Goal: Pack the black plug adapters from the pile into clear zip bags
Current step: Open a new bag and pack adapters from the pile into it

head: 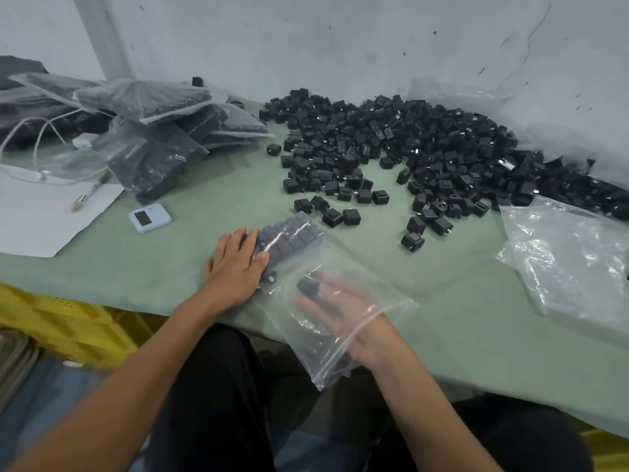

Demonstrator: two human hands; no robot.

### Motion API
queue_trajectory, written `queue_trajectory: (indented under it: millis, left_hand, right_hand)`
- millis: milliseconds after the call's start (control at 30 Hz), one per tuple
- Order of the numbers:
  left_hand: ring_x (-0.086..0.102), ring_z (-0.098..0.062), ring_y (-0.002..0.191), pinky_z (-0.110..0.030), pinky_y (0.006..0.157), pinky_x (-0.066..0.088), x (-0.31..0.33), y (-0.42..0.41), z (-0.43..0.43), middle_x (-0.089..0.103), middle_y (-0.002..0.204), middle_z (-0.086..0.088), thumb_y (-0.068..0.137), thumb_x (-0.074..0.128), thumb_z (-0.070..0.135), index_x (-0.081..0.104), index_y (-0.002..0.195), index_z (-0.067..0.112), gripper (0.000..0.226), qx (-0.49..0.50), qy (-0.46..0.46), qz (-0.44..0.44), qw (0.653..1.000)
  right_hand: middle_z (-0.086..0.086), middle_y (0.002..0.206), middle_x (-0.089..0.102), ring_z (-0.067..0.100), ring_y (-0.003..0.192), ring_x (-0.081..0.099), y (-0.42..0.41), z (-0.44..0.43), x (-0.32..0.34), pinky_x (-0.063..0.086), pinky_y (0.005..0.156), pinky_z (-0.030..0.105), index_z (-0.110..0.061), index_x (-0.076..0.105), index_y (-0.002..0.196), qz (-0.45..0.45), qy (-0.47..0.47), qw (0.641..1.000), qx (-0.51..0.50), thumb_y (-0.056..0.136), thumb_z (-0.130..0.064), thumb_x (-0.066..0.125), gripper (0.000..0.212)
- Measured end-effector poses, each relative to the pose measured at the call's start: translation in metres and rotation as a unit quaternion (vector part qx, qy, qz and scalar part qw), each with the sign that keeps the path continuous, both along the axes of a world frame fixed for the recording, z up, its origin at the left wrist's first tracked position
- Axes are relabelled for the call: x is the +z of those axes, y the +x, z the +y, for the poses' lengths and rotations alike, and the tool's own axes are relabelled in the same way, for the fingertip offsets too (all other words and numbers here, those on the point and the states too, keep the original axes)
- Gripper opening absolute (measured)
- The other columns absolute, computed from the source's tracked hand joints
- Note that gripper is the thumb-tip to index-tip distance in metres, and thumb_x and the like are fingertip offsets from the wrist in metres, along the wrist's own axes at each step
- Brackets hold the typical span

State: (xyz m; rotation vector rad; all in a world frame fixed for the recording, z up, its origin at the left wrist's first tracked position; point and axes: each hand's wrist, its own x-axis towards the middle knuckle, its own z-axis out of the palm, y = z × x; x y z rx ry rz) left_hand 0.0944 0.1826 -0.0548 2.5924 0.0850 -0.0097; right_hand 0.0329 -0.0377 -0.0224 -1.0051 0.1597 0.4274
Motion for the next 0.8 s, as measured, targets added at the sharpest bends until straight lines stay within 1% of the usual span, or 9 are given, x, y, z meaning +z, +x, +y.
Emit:
queue_trajectory:
  millis: [67,133,200,267,333,433,567,700,800]
  left_hand:
    - [-0.010,-0.006,0.150,-0.046,0.120,0.001,0.000,-0.001,0.000,-0.002,0.165,0.016,0.102,0.021,0.057,0.010,0.158,0.037,0.060,-0.005,-0.001,0.000,1.000]
    - [-0.011,-0.007,0.150,-0.046,0.120,0.001,-0.001,-0.002,0.001,-0.002,0.165,0.016,0.102,0.021,0.057,0.010,0.158,0.036,0.060,-0.008,-0.004,-0.002,1.000]
    - [-0.011,-0.007,0.150,-0.045,0.120,0.001,-0.001,-0.002,0.001,-0.002,0.165,0.016,0.102,0.020,0.057,0.009,0.158,0.036,0.060,-0.008,-0.004,-0.002,1.000]
    - [-0.011,-0.007,0.151,-0.045,0.120,0.001,-0.001,-0.002,0.001,-0.003,0.166,0.016,0.103,0.020,0.056,0.009,0.158,0.036,0.060,-0.007,-0.003,0.000,1.000]
    - [-0.011,-0.007,0.151,-0.045,0.120,0.001,0.000,-0.002,0.000,-0.003,0.166,0.016,0.103,0.019,0.056,0.008,0.158,0.037,0.060,-0.006,0.000,0.001,1.000]
    - [-0.012,-0.008,0.151,-0.045,0.120,0.001,0.001,-0.003,0.000,-0.004,0.165,0.016,0.103,0.017,0.056,0.006,0.158,0.037,0.060,-0.009,0.001,0.006,1.000]
    - [-0.012,-0.006,0.150,-0.043,0.120,0.000,0.004,-0.006,-0.002,-0.003,0.165,0.017,0.103,0.013,0.057,0.006,0.158,0.037,0.059,-0.008,-0.013,0.005,1.000]
    - [-0.014,-0.003,0.150,-0.042,0.120,-0.004,0.014,-0.008,0.001,-0.004,0.165,0.020,0.104,0.014,0.054,0.009,0.158,0.039,0.056,-0.019,-0.052,0.037,0.998]
    - [-0.008,-0.008,0.152,-0.034,0.121,-0.004,0.028,-0.003,0.013,-0.001,0.167,0.012,0.107,0.033,0.033,0.017,0.158,0.031,0.054,-0.053,-0.095,0.064,0.992]
  right_hand:
    - [0.023,0.136,0.056,0.037,0.124,0.058,0.020,0.011,-0.005,0.059,0.088,0.033,0.007,0.056,0.128,-0.006,-0.055,0.998,-0.025,0.097,0.002,0.054,0.032]
    - [0.025,0.139,0.052,0.037,0.124,0.057,0.032,0.023,-0.009,0.059,0.089,0.035,0.003,0.049,0.136,-0.035,-0.135,0.990,-0.028,0.100,-0.001,0.051,0.036]
    - [0.017,0.131,0.061,0.020,0.103,0.069,0.035,0.033,-0.012,0.060,0.085,0.032,-0.011,0.057,0.129,-0.086,-0.212,0.974,-0.005,0.099,-0.007,0.054,0.031]
    - [0.005,0.117,0.067,0.002,0.086,0.068,0.037,0.040,-0.015,0.059,0.084,0.029,-0.024,0.059,0.125,-0.153,-0.322,0.934,-0.001,0.095,-0.013,0.059,0.031]
    - [-0.005,0.107,0.066,0.006,0.092,0.067,0.037,0.044,-0.015,0.057,0.090,0.034,-0.026,0.058,0.127,-0.193,-0.403,0.895,0.004,0.092,-0.017,0.063,0.036]
    - [0.000,0.106,0.068,0.026,0.102,0.068,0.035,0.046,-0.013,0.056,0.092,0.046,-0.018,0.059,0.128,-0.216,-0.420,0.881,0.013,0.093,-0.013,0.062,0.035]
    - [0.002,0.109,0.072,0.017,0.099,0.069,0.036,0.042,-0.011,0.055,0.091,0.039,-0.013,0.067,0.122,-0.349,-0.481,0.804,0.003,0.091,-0.002,0.063,0.033]
    - [-0.003,0.100,0.072,0.014,0.090,0.070,0.029,0.042,-0.018,0.060,0.077,0.038,-0.019,0.067,0.112,-0.337,-0.396,0.854,-0.006,0.096,-0.021,0.067,0.016]
    - [-0.010,0.101,0.072,0.012,0.083,0.072,0.030,0.039,-0.025,0.062,0.065,0.032,-0.023,0.065,0.114,-0.349,-0.376,0.858,0.007,0.094,-0.031,0.069,0.022]
